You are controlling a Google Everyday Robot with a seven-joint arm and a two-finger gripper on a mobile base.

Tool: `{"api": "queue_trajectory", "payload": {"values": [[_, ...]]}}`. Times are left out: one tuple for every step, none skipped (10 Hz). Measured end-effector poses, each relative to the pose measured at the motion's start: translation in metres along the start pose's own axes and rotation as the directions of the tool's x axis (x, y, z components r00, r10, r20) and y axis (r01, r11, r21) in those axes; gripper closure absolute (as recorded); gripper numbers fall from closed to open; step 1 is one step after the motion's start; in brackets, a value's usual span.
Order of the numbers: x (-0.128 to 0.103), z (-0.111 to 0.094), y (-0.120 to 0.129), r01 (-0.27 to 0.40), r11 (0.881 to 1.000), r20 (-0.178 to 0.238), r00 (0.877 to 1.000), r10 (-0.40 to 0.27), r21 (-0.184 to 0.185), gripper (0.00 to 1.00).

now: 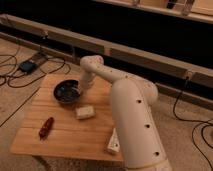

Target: Pick up the ceramic bowl

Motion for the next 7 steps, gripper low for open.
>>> {"api": "queue_trajectory", "payload": {"values": [[-0.001, -0.002, 0.000, 0.002, 1.000, 0.001, 1.000, -0.002, 0.001, 1.00], [-0.002, -0.004, 0.000, 0.007, 1.000, 0.003, 1.000, -0.007, 0.003, 1.00], [-0.005, -0.010, -0.002, 0.018, 1.000, 0.008, 1.000, -0.018, 0.011, 1.00], [-0.007, -0.014, -0.004, 0.028, 0.999, 0.012, 1.000, -0.028, 0.017, 1.00], [-0.011, -0.023, -0.009, 0.044, 0.999, 0.017, 0.999, -0.044, 0.033, 1.00], [-0.013, -0.031, -0.013, 0.055, 0.997, 0.018, 0.998, -0.056, 0.050, 1.00], [-0.014, -0.039, -0.017, 0.064, 0.996, 0.018, 0.998, -0.066, 0.068, 1.00]]}}
